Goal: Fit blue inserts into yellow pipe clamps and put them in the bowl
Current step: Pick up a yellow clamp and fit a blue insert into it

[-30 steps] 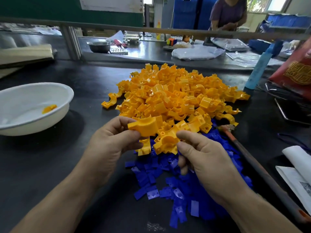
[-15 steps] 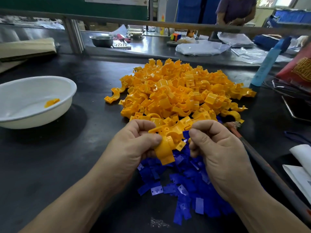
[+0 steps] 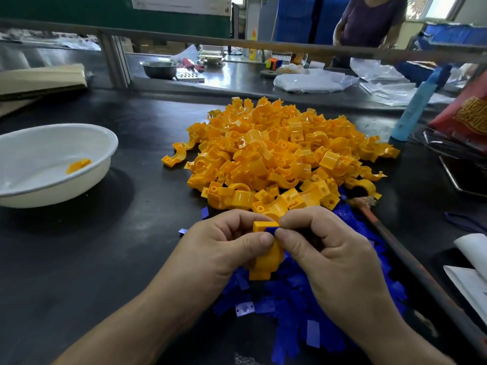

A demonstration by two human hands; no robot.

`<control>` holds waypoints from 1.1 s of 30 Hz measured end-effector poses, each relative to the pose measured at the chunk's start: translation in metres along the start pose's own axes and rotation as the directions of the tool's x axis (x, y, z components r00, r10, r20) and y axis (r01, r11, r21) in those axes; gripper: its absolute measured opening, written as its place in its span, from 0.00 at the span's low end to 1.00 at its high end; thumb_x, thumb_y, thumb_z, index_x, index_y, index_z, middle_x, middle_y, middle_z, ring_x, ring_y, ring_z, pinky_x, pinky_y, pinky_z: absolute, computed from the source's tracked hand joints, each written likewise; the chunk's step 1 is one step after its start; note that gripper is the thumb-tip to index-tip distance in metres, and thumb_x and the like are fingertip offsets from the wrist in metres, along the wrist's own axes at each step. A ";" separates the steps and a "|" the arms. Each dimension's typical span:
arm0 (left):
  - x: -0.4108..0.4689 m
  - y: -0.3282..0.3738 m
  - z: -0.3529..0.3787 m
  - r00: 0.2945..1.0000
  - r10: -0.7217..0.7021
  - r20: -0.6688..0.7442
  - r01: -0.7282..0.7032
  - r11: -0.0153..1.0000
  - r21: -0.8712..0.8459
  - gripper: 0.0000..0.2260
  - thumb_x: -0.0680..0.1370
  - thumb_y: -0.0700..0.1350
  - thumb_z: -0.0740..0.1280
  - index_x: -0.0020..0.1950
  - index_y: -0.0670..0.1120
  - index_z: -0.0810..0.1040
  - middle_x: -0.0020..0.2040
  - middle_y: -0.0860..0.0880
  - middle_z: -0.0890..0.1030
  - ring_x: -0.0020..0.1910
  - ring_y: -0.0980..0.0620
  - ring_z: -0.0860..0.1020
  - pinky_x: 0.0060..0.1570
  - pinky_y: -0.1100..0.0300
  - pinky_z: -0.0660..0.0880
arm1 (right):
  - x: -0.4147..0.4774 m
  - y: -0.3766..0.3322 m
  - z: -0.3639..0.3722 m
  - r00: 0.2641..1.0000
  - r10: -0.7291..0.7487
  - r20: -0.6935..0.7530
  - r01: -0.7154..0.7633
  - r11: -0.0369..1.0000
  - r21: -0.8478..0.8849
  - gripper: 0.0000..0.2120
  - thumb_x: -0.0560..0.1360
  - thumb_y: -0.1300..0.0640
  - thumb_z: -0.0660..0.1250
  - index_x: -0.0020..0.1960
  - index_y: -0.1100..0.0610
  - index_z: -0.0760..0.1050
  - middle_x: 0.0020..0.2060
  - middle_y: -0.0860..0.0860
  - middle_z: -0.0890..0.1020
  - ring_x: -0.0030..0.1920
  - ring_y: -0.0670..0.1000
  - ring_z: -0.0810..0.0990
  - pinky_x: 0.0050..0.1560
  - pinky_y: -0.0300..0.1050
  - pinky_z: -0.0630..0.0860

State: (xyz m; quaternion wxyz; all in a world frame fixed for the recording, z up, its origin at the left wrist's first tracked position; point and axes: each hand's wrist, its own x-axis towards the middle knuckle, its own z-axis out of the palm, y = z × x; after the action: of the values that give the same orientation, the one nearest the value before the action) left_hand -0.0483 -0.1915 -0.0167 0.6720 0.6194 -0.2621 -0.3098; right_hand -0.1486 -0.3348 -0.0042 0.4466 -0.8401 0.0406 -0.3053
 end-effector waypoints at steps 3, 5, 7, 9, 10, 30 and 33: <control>0.002 -0.002 -0.001 0.999 -0.049 0.010 0.049 0.998 -0.047 0.16 0.67 0.54 0.77 0.53 0.53 0.85 0.52 0.44 0.85 0.53 0.40 0.83 0.53 0.41 0.80 | 0.001 0.000 -0.002 0.996 -0.094 -0.007 0.094 0.993 -0.068 0.03 0.73 0.55 0.68 0.46 0.52 0.80 0.41 0.43 0.79 0.46 0.46 0.79 0.44 0.31 0.74; 0.003 -0.004 -0.002 0.998 -0.063 0.004 0.063 0.996 -0.060 0.18 0.66 0.56 0.77 0.54 0.53 0.85 0.53 0.44 0.85 0.55 0.39 0.82 0.56 0.38 0.78 | 0.001 0.000 -0.003 0.993 -0.115 -0.007 0.114 0.991 -0.071 0.02 0.74 0.55 0.69 0.46 0.53 0.80 0.41 0.43 0.80 0.46 0.45 0.79 0.43 0.31 0.74; 0.004 -0.004 -0.001 0.998 -0.054 -0.011 0.053 0.996 -0.066 0.20 0.64 0.58 0.78 0.54 0.53 0.84 0.53 0.43 0.85 0.54 0.39 0.83 0.56 0.37 0.78 | 0.001 0.001 -0.003 0.996 -0.088 -0.005 0.088 0.995 -0.036 0.03 0.74 0.53 0.68 0.46 0.51 0.79 0.41 0.43 0.80 0.46 0.46 0.80 0.42 0.31 0.75; 0.004 -0.003 -0.001 0.998 -0.041 -0.040 0.038 0.997 -0.064 0.23 0.61 0.61 0.80 0.51 0.54 0.84 0.50 0.43 0.85 0.50 0.40 0.84 0.52 0.41 0.80 | 0.001 0.001 -0.003 0.999 -0.041 0.016 0.041 0.999 -0.006 0.05 0.72 0.51 0.67 0.46 0.49 0.79 0.41 0.43 0.80 0.45 0.46 0.79 0.40 0.31 0.74; 0.004 -0.003 -0.001 0.998 -0.037 -0.051 0.034 0.998 -0.050 0.22 0.60 0.62 0.80 0.50 0.54 0.84 0.49 0.43 0.86 0.49 0.41 0.84 0.50 0.44 0.81 | 0.001 0.001 -0.002 0.999 -0.022 0.034 0.022 1.000 -0.002 0.05 0.72 0.50 0.66 0.45 0.48 0.79 0.41 0.43 0.79 0.46 0.47 0.79 0.40 0.32 0.74; -0.005 0.010 0.003 0.999 0.005 -0.037 -0.001 0.994 0.109 0.17 0.62 0.60 0.71 0.46 0.54 0.83 0.48 0.47 0.85 0.51 0.45 0.83 0.52 0.43 0.81 | 0.000 0.000 -0.006 0.968 0.118 0.221 -0.190 0.922 0.338 0.07 0.70 0.50 0.67 0.46 0.43 0.82 0.44 0.47 0.84 0.44 0.48 0.83 0.40 0.37 0.80; -0.006 0.015 0.003 0.999 -0.002 -0.044 0.009 0.988 0.157 0.16 0.63 0.60 0.70 0.46 0.55 0.83 0.48 0.48 0.85 0.50 0.46 0.83 0.50 0.48 0.81 | -0.001 -0.004 -0.004 0.970 0.122 0.212 -0.182 0.939 0.292 0.09 0.69 0.48 0.66 0.48 0.38 0.80 0.45 0.41 0.83 0.45 0.42 0.82 0.39 0.31 0.78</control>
State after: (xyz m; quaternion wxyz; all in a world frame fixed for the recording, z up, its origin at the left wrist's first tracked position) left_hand -0.0536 -0.1885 -0.0013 0.6259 0.6778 -0.2692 -0.2763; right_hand -0.1526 -0.3346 -0.0003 0.5969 -0.7793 0.0143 -0.1904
